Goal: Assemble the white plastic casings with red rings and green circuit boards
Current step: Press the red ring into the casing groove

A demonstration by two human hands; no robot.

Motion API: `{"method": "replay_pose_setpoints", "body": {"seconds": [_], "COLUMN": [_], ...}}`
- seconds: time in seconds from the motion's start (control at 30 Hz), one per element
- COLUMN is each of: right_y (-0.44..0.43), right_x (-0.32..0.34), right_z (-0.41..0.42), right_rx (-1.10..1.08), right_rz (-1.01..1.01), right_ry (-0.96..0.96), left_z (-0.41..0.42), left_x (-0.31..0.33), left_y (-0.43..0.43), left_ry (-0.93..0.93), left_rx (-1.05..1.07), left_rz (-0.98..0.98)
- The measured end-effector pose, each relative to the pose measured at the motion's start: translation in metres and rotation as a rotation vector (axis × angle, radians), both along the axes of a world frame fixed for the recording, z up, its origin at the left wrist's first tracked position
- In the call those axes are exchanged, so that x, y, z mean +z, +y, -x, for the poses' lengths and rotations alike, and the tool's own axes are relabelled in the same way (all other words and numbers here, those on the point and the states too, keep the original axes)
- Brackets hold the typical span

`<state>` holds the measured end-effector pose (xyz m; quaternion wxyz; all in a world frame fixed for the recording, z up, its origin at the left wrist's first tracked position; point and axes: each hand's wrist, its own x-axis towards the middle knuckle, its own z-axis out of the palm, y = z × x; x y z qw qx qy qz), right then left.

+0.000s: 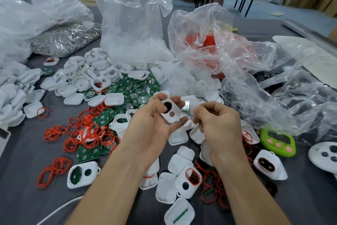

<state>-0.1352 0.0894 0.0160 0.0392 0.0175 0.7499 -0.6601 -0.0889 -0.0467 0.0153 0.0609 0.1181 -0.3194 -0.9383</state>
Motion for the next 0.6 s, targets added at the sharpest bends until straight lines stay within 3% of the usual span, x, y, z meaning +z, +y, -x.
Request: {"method": "replay_pose_setpoints", "body": {"seconds": [0.07,0.37,0.6], "right_y": [0.0,-0.005,-0.01], "right_x": [0.0,0.001,-0.001], "right_z": [-0.001,-0.003,-0.011], "right_rx": [0.0,0.165,0.177], "right_rz": [-0.078,0.104,-0.058], "right_ry": [0.077,0.022,0.11], "left_z": [0.001,-0.002,-0.002], "left_x": [-0.002,0.006,0.005], "left_y": [-0.002,-0.001,0.019], "left_ry": [-0.011,0.005,-0.024], "left_rx": [0.024,0.005,0.065], "left_rz": [-0.013,-0.041,0.035]}}
